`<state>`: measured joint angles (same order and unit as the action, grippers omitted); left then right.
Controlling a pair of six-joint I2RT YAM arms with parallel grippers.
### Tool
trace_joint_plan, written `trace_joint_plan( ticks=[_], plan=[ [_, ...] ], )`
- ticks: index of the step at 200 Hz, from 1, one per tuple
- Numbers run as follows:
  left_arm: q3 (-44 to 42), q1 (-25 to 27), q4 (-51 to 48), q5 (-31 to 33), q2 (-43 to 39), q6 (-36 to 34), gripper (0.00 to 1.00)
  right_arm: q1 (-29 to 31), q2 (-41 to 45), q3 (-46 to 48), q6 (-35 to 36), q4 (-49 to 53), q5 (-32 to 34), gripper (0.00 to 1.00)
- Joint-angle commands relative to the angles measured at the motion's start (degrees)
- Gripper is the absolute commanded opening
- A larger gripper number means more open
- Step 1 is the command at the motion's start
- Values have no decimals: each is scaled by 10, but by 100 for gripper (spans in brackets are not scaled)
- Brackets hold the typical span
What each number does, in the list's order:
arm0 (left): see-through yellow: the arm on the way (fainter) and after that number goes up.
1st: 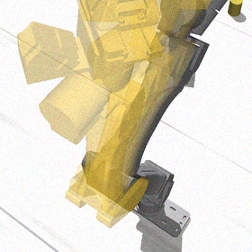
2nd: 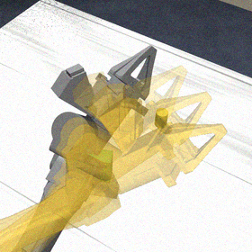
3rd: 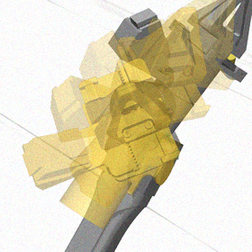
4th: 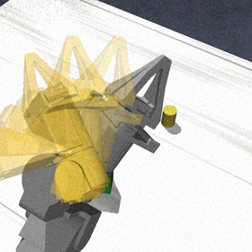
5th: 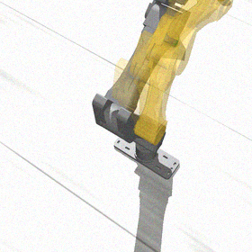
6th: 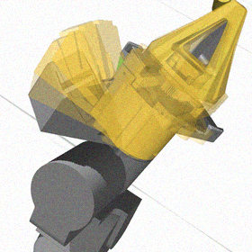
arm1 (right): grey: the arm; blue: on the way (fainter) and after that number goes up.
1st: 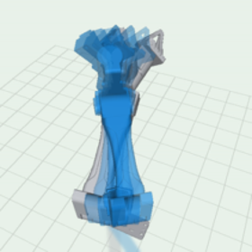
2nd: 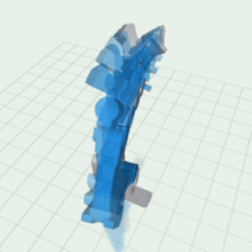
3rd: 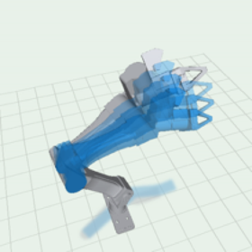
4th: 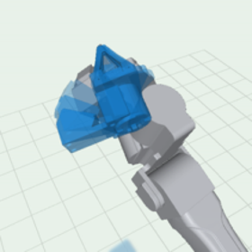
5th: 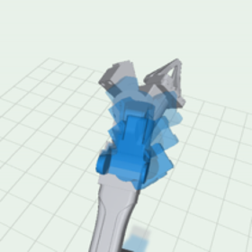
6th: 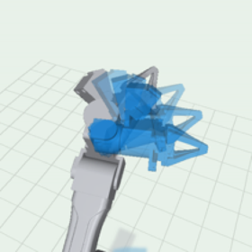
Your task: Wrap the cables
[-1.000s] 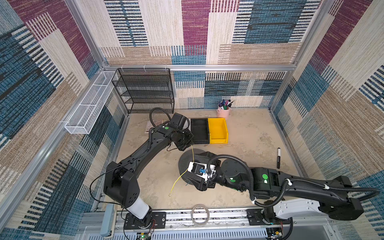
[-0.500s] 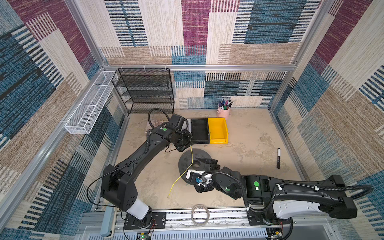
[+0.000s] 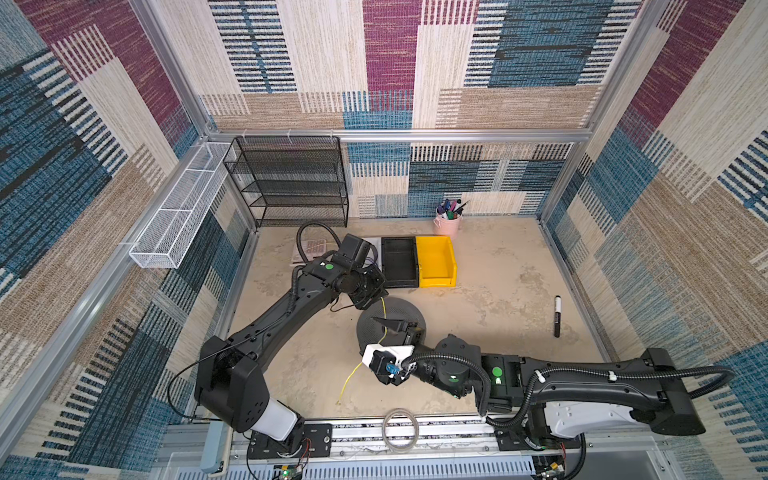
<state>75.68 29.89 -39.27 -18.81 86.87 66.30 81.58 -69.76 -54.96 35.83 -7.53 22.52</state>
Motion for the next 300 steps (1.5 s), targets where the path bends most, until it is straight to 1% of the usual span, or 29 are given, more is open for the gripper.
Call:
trace_joint_plan(
  ticks=[1,18,38,61,94,135,155,168,177,188,205,230,249,257,263,273,287,300],
  plan=[
    [2,0,10,0,-6,5,0,0,19,-18,-9,56,24,72],
    [3,-1,10,0,-7,4,0,-1,48,-21,-34,115,46,72],
    [3,0,10,0,-8,6,0,0,62,-10,-57,150,67,72],
    [2,1,10,3,-12,7,0,0,44,0,-70,151,50,71],
    [3,3,8,3,-13,7,0,0,10,8,-39,85,24,71],
    [3,7,7,6,-13,9,0,0,-25,15,13,-40,13,68],
    [0,8,8,6,-12,10,0,0,-42,16,22,-89,12,62],
    [-1,8,8,7,-13,11,0,0,-41,19,18,-115,11,56],
    [-2,8,11,7,-14,11,0,0,-30,24,10,-130,9,50],
    [-2,9,10,10,-15,10,0,0,-8,36,0,-152,7,45],
    [-6,9,10,14,-17,11,0,-3,43,45,-27,-164,-5,43],
    [-16,9,14,15,-17,13,0,-23,111,17,-96,-110,-43,41],
    [-20,16,17,23,-17,15,0,-63,146,-6,-159,-68,-53,38],
    [-20,20,18,26,-18,13,0,-84,155,-17,-186,-45,-61,36],
    [-20,22,17,29,-19,12,0,-99,158,-24,-203,-30,-59,31],
    [-21,27,18,35,-22,11,0,-117,159,-35,-224,-8,-61,27],
    [-24,31,17,38,-25,15,0,-126,155,-48,-232,26,-82,26],
    [-25,31,18,36,-24,17,0,-126,156,-57,-233,69,-120,32]
  ],
)
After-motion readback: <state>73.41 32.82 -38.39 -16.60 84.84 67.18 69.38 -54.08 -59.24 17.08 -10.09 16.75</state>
